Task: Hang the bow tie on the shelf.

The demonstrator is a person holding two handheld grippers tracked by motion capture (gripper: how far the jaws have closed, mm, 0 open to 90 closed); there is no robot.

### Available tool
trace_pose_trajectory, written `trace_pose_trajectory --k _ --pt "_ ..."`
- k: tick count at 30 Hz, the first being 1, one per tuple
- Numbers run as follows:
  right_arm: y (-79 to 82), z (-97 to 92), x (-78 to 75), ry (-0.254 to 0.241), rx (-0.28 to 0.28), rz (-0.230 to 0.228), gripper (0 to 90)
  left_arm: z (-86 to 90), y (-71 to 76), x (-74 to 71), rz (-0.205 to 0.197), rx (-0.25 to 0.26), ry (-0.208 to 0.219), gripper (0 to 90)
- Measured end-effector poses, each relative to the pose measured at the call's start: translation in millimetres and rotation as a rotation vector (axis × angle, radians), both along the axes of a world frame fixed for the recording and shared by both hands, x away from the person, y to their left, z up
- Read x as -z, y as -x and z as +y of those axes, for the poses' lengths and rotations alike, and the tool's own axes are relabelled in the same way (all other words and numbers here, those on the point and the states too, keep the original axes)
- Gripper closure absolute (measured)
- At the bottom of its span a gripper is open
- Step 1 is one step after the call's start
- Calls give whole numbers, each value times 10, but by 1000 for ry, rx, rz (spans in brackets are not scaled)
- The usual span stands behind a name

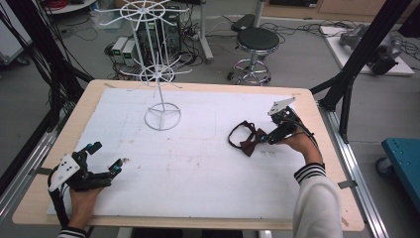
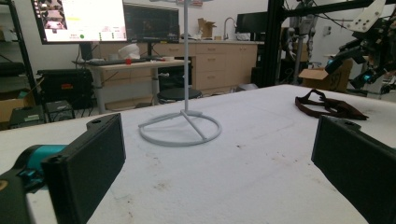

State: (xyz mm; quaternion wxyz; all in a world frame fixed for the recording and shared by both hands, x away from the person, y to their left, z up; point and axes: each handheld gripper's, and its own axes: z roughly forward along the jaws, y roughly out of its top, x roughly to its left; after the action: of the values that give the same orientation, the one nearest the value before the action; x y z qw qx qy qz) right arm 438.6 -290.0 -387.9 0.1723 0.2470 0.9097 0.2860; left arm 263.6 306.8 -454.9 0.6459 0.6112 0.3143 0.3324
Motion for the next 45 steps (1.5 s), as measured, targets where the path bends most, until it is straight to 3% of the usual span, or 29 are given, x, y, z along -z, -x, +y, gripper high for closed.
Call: trace_pose_trajectory --k 16,20,26,39,45 --pt "-78 59 234 96 -59 115 60 1 1 0 -2 2 -3 33" --pt "-78 96 266 125 -109 150 174 2 2 0 -4 2 -3 33" --pt "-83 127 294 146 -126 153 186 2 2 0 -3 2 -1 33" --pt "-119 84 279 148 -114 183 443 3 2 0 -3 3 -2 32" --pt "-124 81 273 136 -108 181 635 1 3 0 -4 2 -3 32"
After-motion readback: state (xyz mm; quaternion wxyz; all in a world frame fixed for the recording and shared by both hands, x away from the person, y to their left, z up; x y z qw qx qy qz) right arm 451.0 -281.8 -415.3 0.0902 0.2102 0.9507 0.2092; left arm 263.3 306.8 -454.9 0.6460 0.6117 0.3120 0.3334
